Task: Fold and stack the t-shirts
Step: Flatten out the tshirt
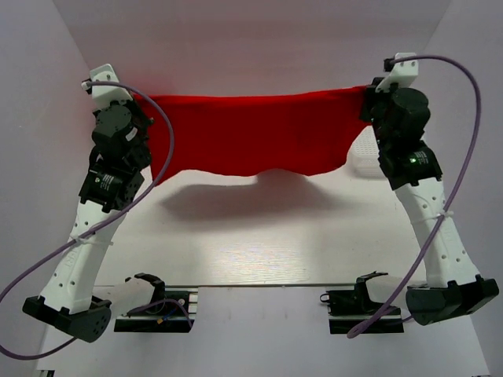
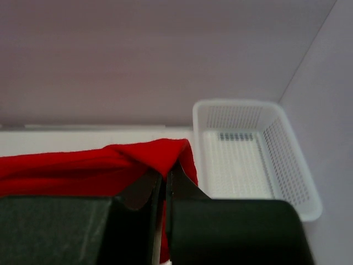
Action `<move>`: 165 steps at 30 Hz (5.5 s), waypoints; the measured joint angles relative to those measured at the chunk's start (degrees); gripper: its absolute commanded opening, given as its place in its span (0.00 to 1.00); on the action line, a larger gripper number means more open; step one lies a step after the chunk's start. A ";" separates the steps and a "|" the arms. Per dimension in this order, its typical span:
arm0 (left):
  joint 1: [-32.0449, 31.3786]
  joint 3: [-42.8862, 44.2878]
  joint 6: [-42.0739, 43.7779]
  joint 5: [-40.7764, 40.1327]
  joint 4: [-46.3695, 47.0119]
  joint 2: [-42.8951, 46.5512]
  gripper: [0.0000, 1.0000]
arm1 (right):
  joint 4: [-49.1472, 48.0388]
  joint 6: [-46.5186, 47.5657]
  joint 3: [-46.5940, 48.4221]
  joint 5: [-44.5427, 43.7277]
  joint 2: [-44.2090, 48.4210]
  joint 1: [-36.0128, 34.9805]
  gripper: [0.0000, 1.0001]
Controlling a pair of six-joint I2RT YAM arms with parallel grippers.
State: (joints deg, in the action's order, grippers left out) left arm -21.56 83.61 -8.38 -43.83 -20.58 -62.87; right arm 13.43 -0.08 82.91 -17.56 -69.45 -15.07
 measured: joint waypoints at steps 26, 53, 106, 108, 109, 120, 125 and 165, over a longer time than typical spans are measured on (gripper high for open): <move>-0.39 16.04 2.80 24.11 -1.90 13.99 0.00 | -0.52 12.15 21.20 2.60 14.69 0.31 0.00; 10.91 11.28 -18.43 10.84 -20.39 -50.88 1.00 | 4.33 -0.15 9.77 11.76 -42.45 2.99 0.90; 9.94 -29.79 -18.64 55.28 -2.21 -24.70 1.00 | 7.28 -13.99 -13.27 15.61 -37.86 -2.64 0.00; 9.94 -29.86 -18.64 55.45 -1.81 -25.11 1.00 | 7.13 -14.56 -13.27 14.95 -37.86 -2.71 0.00; 9.94 -29.94 -18.64 55.56 -1.44 -25.35 1.00 | 7.08 -14.58 -13.27 14.71 -37.86 -2.75 0.00; 9.94 -30.88 -18.64 55.91 -0.07 -27.23 1.00 | 7.02 -13.31 -10.05 13.18 -37.73 -3.17 0.00; 9.94 -30.91 -18.64 55.78 1.38 -29.81 1.00 | 5.84 -11.58 -4.59 13.46 -37.75 -3.17 0.00; 10.75 -12.66 -16.20 50.75 -4.50 -43.41 1.00 | -13.57 7.56 22.29 23.08 -50.53 -2.29 0.90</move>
State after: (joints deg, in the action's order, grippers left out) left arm -10.81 70.96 -24.58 6.92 -25.08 -106.28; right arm -0.14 7.49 105.21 5.52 -119.98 -17.37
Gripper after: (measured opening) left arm 0.997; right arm 0.905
